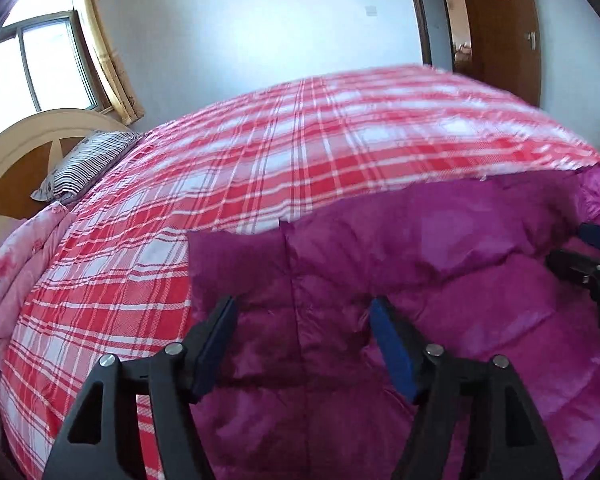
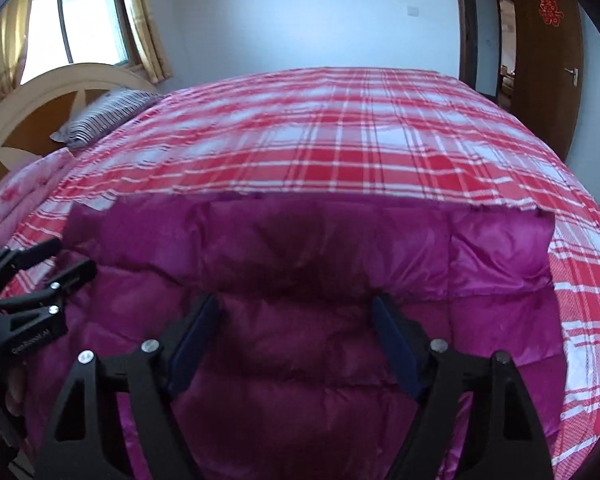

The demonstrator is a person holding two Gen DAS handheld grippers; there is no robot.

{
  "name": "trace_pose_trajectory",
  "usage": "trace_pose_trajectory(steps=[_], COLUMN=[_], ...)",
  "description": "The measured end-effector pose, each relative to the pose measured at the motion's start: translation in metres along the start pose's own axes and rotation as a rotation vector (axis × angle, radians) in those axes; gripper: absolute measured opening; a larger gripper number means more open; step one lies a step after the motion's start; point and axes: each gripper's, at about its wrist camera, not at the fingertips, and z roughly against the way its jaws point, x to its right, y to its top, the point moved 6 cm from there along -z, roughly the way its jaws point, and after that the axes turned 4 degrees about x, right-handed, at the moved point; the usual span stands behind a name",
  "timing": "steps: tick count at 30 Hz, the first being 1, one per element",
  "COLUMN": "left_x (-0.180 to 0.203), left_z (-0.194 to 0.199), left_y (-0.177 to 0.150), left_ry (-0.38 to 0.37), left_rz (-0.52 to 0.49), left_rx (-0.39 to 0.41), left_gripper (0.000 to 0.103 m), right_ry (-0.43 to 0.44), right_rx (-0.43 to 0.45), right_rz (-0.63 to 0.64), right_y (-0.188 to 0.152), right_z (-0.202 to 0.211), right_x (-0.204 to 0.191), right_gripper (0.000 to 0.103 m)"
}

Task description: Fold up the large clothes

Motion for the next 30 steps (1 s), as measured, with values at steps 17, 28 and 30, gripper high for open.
trace_pose_trajectory(steps=[17,28,30], left_x=[0.002,0.019,0.02], left_z=[-0.022,-0.016,-0.026], left_y=[-0.011,0.017,0.012], left_ry=[0.069,0.061,0.076], left_rz=[0.025,0.024,0.019], left_rx=[-0.04,-0.027,-0.048], left_gripper=[0.076,0.076,0.076], right_ry=[-0.044,-0.083,-0.084], right_rx=[-0.038,-0.074,-0.074], right_rz=[-0.027,-0.003,-0.004], right_y=[-0.011,-0.016,-0.016], right_z=[-0.026,-0.033,-0.032], right_x=[0.01,0.007,0.007], right_gripper=[0.081,0.083,0.083])
